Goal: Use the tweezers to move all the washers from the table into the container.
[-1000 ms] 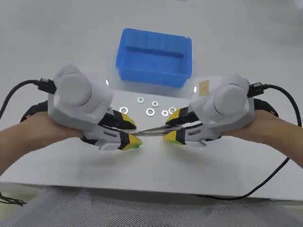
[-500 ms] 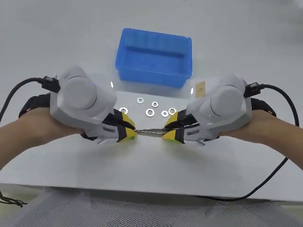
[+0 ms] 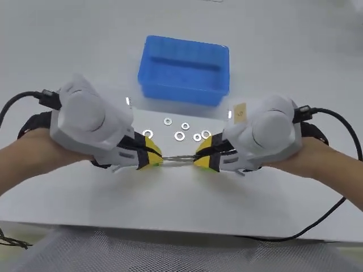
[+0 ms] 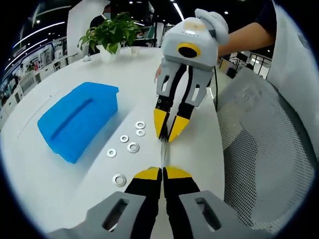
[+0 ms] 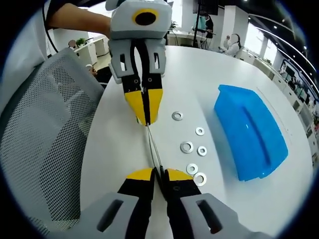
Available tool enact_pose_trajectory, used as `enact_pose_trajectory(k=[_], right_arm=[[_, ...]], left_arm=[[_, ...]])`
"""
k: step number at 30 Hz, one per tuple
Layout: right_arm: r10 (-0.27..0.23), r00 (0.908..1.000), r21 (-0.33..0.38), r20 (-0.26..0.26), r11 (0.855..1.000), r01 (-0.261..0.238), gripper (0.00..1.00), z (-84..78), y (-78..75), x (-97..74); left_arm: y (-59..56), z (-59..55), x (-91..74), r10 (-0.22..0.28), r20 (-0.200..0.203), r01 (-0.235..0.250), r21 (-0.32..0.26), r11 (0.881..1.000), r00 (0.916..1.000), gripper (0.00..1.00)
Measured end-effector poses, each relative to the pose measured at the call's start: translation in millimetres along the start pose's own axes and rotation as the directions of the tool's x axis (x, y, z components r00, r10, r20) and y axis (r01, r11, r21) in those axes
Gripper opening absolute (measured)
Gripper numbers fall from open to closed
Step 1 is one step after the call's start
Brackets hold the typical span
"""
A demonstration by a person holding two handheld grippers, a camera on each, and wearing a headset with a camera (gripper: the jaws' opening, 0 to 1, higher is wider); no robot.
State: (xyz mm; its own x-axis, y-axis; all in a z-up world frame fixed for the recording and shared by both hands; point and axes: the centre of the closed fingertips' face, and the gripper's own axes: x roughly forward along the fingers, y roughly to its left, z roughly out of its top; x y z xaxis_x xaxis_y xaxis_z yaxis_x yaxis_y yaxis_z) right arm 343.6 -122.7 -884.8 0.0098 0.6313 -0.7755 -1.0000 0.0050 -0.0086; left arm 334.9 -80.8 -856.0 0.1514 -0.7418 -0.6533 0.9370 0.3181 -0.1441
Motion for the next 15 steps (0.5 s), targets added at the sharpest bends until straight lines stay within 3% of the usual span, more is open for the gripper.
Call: enact_pose_trajectory(k=[7,9,12,15], right_arm=[[-0.015,0.9980,-0.039,0.062,0.999,0.017,0.09,13.2,6.6,-4.5],[-0.050,0.9934,-0.078,0.103,0.995,0.058,0.08,18.7,5.2,-5.7],[-0.071,0.9872,-0.061,0.143,0.995,0.080,0.08,23.5,7.8,-7.0],[-0.093,0.9803,-0.028,0.175,0.995,0.099,0.08,25.6,6.6,-8.4]], left_arm=[[-7.9,22.1,-19.4,-0.020,0.030,0.019,0.053,0.998,0.9993,0.05],[-8.6,31.1,-24.0,-0.017,0.052,0.014,0.064,0.998,0.9985,0.05],[-12.6,52.1,-30.9,-0.021,0.108,0.014,0.071,0.997,0.9939,0.05],[-15.4,61.2,-29.9,-0.020,0.110,0.009,0.103,0.995,0.9937,0.05]])
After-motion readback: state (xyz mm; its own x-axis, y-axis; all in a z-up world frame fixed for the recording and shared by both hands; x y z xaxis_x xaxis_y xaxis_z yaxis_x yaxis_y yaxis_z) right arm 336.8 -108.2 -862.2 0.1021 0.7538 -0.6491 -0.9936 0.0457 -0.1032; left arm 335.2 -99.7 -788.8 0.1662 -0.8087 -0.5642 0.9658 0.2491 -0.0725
